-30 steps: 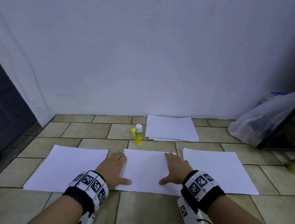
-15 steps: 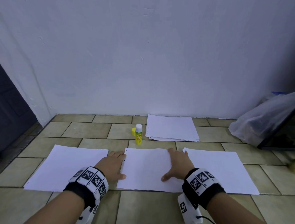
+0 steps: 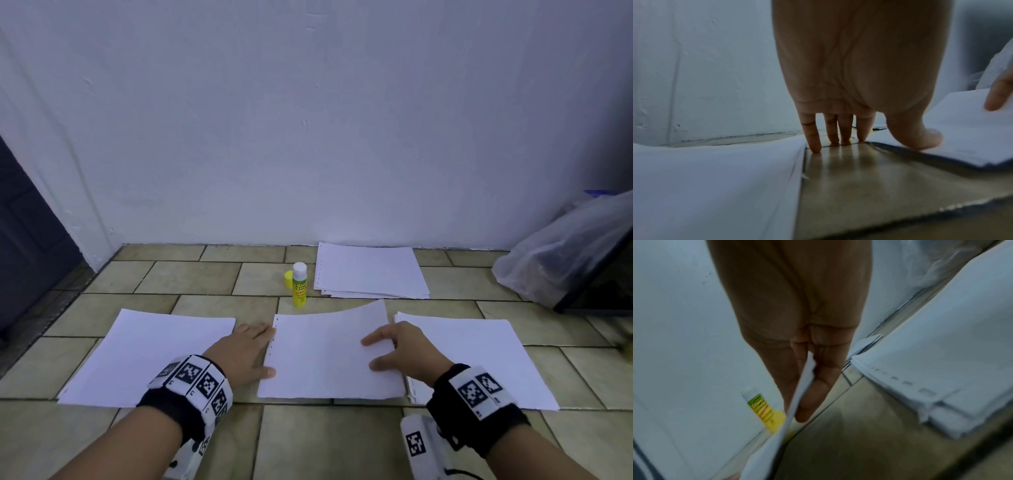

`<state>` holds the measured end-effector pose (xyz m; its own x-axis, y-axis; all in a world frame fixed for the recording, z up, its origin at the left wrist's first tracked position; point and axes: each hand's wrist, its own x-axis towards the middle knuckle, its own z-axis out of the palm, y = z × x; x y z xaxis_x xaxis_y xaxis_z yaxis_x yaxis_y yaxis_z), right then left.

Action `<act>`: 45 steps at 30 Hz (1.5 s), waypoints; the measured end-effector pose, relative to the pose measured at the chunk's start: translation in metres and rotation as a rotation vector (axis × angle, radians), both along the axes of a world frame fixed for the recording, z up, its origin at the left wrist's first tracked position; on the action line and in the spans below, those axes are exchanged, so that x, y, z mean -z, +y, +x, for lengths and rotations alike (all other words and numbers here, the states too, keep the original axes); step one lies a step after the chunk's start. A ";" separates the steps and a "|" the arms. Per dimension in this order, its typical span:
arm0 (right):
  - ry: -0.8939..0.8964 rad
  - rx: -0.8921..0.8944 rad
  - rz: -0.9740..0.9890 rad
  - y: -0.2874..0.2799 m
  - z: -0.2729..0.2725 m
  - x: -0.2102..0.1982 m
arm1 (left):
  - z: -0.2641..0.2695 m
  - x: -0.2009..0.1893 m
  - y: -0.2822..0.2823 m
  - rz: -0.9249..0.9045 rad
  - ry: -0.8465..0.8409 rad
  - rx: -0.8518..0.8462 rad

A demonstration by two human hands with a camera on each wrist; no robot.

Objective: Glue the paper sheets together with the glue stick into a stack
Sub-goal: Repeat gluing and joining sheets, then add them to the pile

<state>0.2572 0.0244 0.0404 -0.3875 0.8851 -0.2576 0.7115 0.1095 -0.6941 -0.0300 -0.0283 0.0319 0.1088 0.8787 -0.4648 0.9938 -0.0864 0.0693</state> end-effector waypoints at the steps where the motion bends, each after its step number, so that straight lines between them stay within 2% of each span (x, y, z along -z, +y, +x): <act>1: 0.020 0.021 -0.010 0.002 0.004 -0.002 | 0.000 -0.001 0.000 -0.008 0.004 0.003; 5: 0.180 0.088 -0.082 0.007 0.031 -0.014 | 0.001 -0.001 0.001 -0.031 0.059 0.031; 10: 0.303 0.042 -0.141 0.014 0.071 -0.030 | 0.003 -0.002 0.004 -0.059 0.121 0.062; 16: 0.728 0.169 -0.163 0.047 0.090 -0.044 | 0.008 -0.002 0.004 -0.070 0.154 0.062; 19: 0.819 0.240 -0.171 0.072 0.088 -0.046 | 0.010 -0.002 0.005 -0.083 0.178 0.055; 23: 0.658 0.318 -0.133 0.109 0.073 -0.038 | 0.012 -0.003 0.006 -0.094 0.206 0.066; 28: 0.283 0.337 0.050 0.147 0.046 -0.022 | 0.018 -0.007 0.010 -0.104 0.273 0.087; 34: -0.119 0.242 0.090 0.174 0.023 -0.020 | 0.018 -0.007 0.009 -0.100 0.262 0.080; 38: -0.321 0.145 0.118 0.178 0.019 -0.014 | 0.017 -0.005 0.010 -0.082 0.262 0.103; 40: -0.375 0.124 0.105 0.181 0.018 -0.005 | 0.015 -0.002 0.010 -0.072 0.258 0.112; 45: -0.353 0.137 0.097 0.193 0.020 0.009 | 0.012 0.000 0.010 -0.076 0.236 0.121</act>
